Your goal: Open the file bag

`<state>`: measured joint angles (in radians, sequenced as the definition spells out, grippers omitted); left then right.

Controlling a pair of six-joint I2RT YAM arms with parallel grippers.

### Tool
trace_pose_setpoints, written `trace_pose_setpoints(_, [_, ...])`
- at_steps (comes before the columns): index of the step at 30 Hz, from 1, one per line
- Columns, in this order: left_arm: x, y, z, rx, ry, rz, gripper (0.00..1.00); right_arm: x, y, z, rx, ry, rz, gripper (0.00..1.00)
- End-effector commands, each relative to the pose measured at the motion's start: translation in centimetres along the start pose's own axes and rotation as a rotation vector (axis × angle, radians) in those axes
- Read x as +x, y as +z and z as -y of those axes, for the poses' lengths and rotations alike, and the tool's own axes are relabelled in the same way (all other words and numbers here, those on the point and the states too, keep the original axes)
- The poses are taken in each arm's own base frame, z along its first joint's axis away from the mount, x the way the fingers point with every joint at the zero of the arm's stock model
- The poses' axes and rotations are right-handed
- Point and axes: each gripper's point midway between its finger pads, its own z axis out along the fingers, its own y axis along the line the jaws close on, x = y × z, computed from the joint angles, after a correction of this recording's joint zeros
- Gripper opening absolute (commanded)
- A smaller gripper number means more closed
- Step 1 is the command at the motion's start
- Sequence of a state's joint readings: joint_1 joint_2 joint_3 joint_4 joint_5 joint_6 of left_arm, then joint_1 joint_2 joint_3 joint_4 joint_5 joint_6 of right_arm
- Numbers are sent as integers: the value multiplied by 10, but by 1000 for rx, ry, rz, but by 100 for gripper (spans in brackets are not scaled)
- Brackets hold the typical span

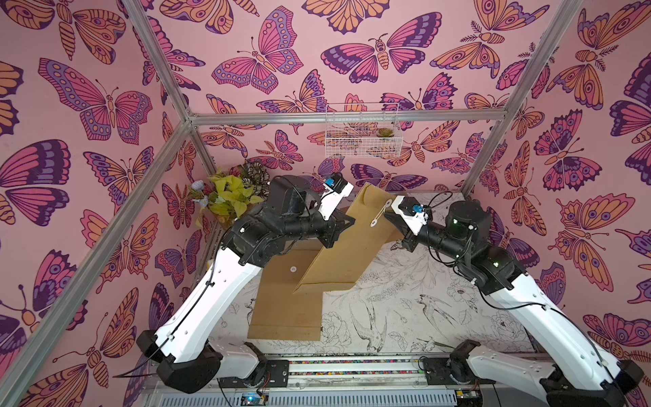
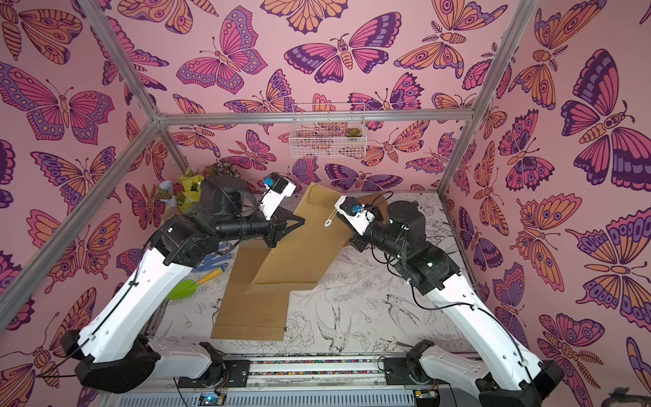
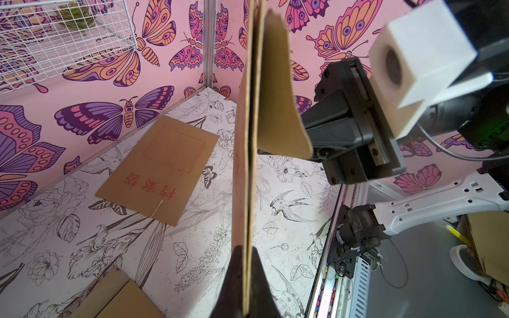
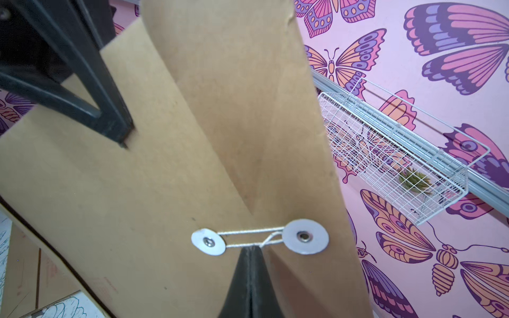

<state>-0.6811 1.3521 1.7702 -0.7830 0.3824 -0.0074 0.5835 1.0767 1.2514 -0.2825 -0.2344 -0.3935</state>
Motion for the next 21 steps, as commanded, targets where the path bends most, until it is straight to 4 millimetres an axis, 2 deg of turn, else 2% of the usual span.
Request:
trace_pose_setpoints(1, [-7,-8,3,-7,26,32,0,6,-3,0,15,20,-26,0])
trace_pose_setpoints(11, [-6,-9,2,-16,28,29,0,19,0,10,85,47,-62,0])
trace_pose_setpoints(21, [-3,-6,-2,-30,37,20,0,14,2,17,124,150,-20,0])
